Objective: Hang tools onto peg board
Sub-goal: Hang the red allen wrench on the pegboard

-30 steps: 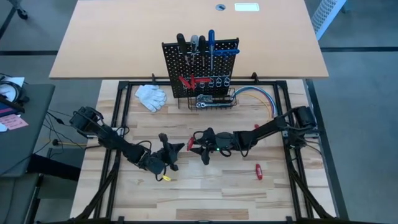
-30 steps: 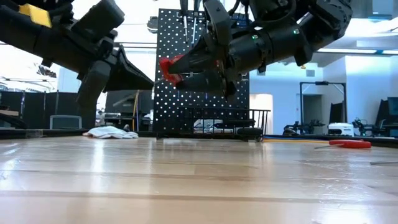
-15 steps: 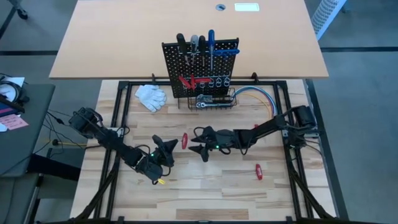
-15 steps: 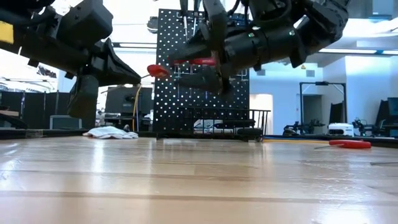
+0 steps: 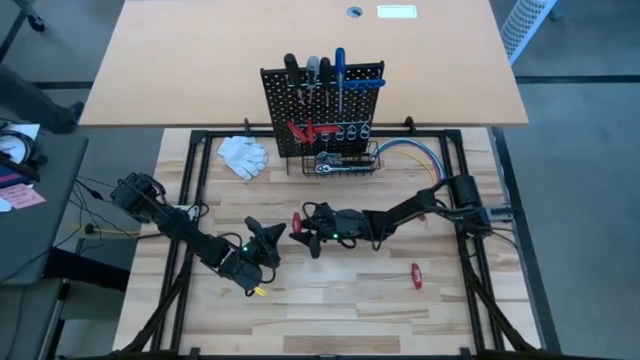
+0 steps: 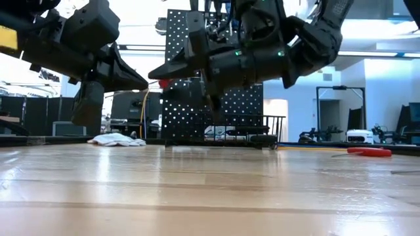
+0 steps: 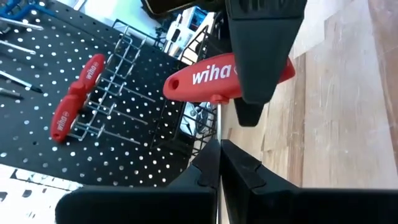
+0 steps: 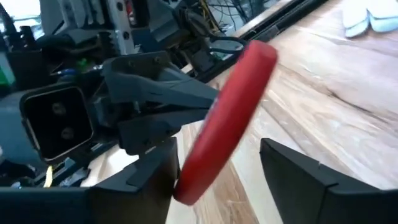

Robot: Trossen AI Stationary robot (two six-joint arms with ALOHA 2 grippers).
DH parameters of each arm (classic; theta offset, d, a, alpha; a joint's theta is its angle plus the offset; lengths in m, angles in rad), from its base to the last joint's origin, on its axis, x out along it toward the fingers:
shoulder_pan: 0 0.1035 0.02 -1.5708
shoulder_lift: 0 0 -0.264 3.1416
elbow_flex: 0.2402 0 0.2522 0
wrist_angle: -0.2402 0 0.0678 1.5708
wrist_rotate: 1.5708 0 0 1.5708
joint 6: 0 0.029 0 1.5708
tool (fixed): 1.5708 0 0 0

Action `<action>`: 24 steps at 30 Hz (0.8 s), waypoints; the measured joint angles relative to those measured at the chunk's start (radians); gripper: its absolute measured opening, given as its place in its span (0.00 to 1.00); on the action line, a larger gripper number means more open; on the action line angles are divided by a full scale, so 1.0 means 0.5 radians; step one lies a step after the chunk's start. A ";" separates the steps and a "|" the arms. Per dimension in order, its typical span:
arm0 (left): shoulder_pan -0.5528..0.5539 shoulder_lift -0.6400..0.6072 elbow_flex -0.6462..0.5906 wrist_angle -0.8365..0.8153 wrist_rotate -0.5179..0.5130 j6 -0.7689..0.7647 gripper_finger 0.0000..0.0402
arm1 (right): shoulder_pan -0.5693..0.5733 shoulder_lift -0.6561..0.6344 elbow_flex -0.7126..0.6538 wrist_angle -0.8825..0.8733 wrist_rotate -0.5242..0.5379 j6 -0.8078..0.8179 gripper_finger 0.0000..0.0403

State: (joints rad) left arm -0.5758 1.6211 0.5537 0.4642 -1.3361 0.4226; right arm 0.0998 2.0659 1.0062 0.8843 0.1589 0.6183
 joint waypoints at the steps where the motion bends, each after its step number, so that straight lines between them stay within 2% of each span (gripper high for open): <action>1: 0.000 0.000 0.000 -0.009 0.002 -0.010 0.00 | 0.000 0.000 0.007 0.000 -0.001 -0.030 0.56; 6: 0.000 0.000 0.000 -0.057 0.039 -0.104 0.00 | 0.003 -0.068 0.008 -0.082 0.001 -0.143 0.38; 11: 0.048 -0.002 0.000 -0.114 0.384 -0.355 0.07 | 0.022 -0.272 0.008 -0.567 0.035 -0.327 0.10; 15: 0.145 -0.002 0.001 -0.108 0.631 -0.553 0.19 | 0.054 -0.419 0.021 -0.837 0.053 -0.420 0.10; 19: 0.253 -0.026 0.001 -0.095 0.928 -0.697 0.29 | 0.092 -0.435 0.084 -0.977 0.060 -0.566 0.10; 24: 0.379 -0.073 0.001 -0.092 1.405 -0.849 0.30 | 0.141 -0.425 0.160 -1.110 0.058 -0.709 0.10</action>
State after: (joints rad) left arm -0.3861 1.5847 0.5541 0.4180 -0.6334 -0.0020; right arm 0.1704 1.8534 1.0864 0.3294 0.1879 0.2636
